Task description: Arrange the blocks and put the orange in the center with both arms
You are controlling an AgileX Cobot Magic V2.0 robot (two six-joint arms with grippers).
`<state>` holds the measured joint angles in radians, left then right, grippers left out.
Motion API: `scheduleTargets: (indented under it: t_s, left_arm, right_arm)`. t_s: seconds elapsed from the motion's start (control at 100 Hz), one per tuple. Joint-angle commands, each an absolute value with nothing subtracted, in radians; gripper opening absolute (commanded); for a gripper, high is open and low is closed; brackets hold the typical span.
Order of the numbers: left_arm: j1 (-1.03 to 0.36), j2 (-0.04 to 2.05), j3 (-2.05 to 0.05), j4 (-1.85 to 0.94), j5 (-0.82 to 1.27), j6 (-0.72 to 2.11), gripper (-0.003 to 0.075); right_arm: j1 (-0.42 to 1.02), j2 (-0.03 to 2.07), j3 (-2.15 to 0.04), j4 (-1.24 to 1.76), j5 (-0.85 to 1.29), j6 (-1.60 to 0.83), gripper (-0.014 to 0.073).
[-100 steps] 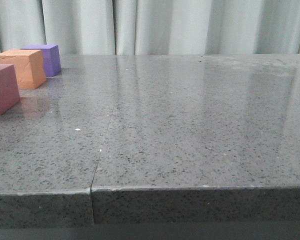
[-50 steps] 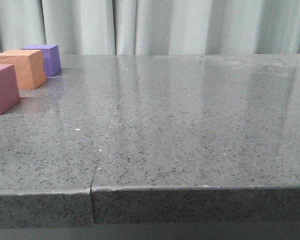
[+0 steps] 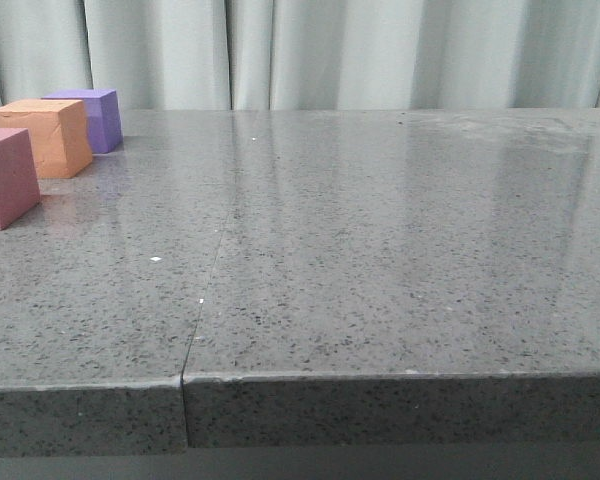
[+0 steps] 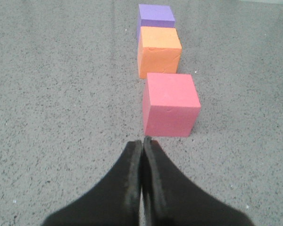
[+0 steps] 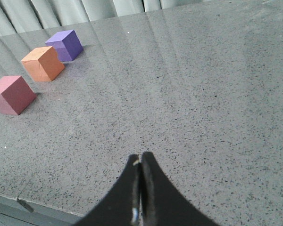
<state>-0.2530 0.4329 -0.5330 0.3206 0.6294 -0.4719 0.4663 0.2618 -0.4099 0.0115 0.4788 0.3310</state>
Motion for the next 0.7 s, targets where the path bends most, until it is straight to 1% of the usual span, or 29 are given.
scheduleTargets:
  t_s: [0.0, 0.17, 0.25, 0.37, 0.51, 0.59, 0.69]
  left_arm:
    - [-0.254, 0.405, -0.533, 0.337, 0.571, -0.478, -0.002]
    - [-0.25, 0.343, -0.455, 0.335, 0.495, -0.47, -0.002]
    - [-0.228, 0.314, -0.419, 0.293, 0.462, -0.407, -0.002]
    - [-0.151, 0.263, -0.353, 0.16, 0.37, -0.204, -0.002]
    - [-0.031, 0.196, -0.252, -0.032, 0.151, 0.065, -0.002]
    - [0.028, 0.148, -0.201, -0.052, 0.057, 0.091, -0.002]
    - [0.059, 0.081, -0.15, -0.052, 0.034, 0.091, -0.002]
  right_arm:
    - [0.466, 0.269, -0.433, 0.0, 0.401, 0.319, -0.0067]
    - [0.466, 0.27, -0.433, 0.0, 0.401, 0.319, -0.0067]
    - [0.466, 0.27, -0.433, 0.0, 0.401, 0.319, -0.0067]
    - [0.466, 0.27, -0.433, 0.0, 0.401, 0.319, -0.0067]
    - [0.466, 0.27, -0.433, 0.0, 0.401, 0.319, -0.0067]
    - [0.466, 0.27, -0.433, 0.0, 0.401, 0.319, -0.0067]
    - [0.466, 0.27, -0.433, 0.0, 0.401, 0.319, -0.0067]
